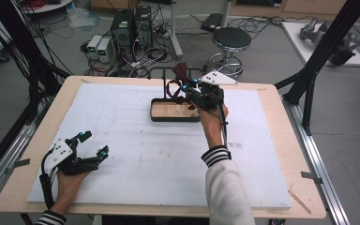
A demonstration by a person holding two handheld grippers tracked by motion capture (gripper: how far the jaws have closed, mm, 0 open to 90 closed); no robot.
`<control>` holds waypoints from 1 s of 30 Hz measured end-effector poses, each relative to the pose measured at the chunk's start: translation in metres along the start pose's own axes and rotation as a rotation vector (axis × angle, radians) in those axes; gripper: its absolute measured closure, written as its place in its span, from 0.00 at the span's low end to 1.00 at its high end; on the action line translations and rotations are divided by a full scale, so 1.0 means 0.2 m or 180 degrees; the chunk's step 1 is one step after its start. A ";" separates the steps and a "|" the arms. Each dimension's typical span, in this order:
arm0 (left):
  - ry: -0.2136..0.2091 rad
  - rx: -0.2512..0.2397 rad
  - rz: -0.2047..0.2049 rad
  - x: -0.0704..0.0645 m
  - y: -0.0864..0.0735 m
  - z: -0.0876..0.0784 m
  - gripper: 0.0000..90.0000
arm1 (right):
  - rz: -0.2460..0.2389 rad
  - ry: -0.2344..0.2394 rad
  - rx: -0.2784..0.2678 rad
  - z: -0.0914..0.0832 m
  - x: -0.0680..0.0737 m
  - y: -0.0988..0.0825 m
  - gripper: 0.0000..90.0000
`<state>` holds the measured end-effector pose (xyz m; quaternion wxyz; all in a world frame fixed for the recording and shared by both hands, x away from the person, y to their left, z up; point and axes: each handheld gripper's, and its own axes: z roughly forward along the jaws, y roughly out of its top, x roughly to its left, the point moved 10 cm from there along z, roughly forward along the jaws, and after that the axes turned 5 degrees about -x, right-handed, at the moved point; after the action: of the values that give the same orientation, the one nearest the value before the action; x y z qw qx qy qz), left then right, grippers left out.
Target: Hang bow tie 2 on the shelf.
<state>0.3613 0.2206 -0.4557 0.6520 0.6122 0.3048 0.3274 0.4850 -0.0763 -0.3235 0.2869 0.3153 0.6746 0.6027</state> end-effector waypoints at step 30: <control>0.0008 -0.0015 -0.0004 0.00 0.00 0.00 0.13 | -0.0020 -0.0190 0.0081 0.22 -0.03 0.01 0.84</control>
<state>0.3616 0.2215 -0.4554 0.6533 0.6101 0.3052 0.3284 0.5224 -0.0523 -0.3257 0.3048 0.3346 0.6743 0.5835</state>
